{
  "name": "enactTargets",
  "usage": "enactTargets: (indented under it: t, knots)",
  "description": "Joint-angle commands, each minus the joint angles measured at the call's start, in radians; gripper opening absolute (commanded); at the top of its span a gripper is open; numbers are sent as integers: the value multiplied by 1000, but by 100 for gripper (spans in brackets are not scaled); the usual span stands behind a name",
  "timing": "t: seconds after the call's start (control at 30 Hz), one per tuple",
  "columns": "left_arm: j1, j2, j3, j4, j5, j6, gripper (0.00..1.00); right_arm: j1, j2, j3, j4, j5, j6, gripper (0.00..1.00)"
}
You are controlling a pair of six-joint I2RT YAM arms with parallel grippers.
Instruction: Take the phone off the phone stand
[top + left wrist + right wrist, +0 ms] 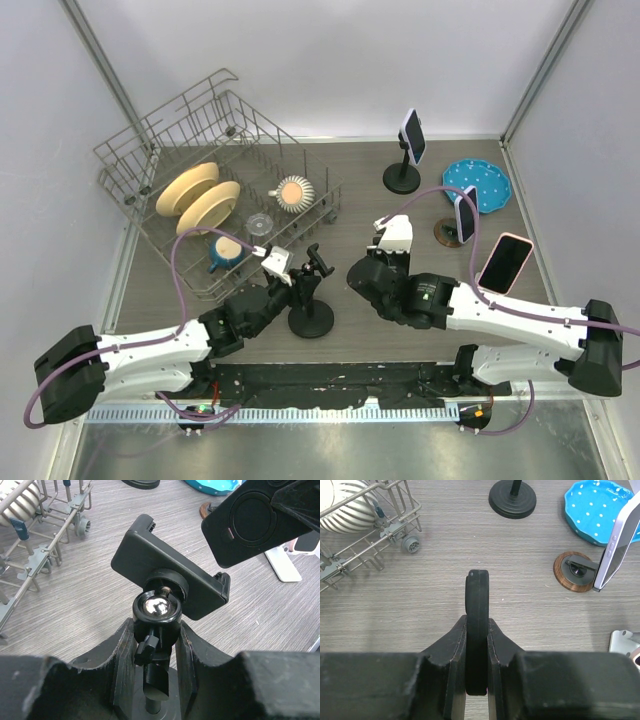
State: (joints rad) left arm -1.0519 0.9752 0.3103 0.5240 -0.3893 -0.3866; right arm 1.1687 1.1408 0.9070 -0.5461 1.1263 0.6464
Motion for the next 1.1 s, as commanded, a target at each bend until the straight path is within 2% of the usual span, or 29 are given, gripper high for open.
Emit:
enactTargets:
  t: [0.0,0.3,0.57,0.6,0.73,0.8,0.9,1.0,1.03,1.07]
  knots:
    - [3,13,-14,5,-49,54,0,5,-38,29,132,73,-102,1]
    - [3,-15,-36,34,-37,212,0,3,-75,0,115,-39,-133,1]
    - [3,-35,-71,87,17,239,1,3,-108,-29,126,-80,-146,1]
    - [3,-36,-73,85,17,236,2,3,-111,-30,127,-91,-146,1]
    - [3,-72,-82,50,12,213,19,3,-113,-34,129,-105,-151,1]
    - [3,-110,-97,34,6,203,20,3,-118,-36,129,-108,-152,1]
    - [3,-160,-117,1,-10,193,20,3,-130,-42,135,-117,-154,1]
    - [3,-197,-126,-22,-22,193,8,3,-141,-51,144,-123,-154,1]
    - [3,-205,-126,-31,-25,195,2,3,-142,-57,146,-125,-154,1]
    - [3,-210,-126,-36,-25,195,0,3,-144,-56,144,-128,-152,1]
